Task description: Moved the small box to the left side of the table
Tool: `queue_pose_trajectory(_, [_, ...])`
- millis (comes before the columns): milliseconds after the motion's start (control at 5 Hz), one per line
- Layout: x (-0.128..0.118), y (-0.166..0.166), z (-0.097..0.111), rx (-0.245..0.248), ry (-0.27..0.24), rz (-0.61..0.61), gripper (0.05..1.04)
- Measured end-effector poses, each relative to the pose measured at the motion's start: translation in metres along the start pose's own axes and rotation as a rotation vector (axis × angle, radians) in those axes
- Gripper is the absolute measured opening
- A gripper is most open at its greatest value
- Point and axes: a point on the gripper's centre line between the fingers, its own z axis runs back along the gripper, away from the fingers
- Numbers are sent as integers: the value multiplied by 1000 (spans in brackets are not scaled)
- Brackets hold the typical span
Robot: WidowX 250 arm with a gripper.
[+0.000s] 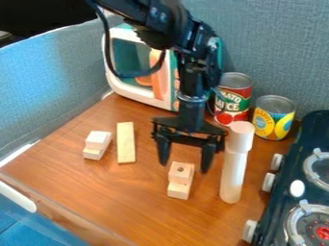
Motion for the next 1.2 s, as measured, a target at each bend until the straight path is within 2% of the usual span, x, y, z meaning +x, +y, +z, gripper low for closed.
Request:
queue_pose_trajectory(800, [8,16,-16,19,45,44,999])
queue_pose_trajectory(1200, [12,19,-17,10,28,72,999])
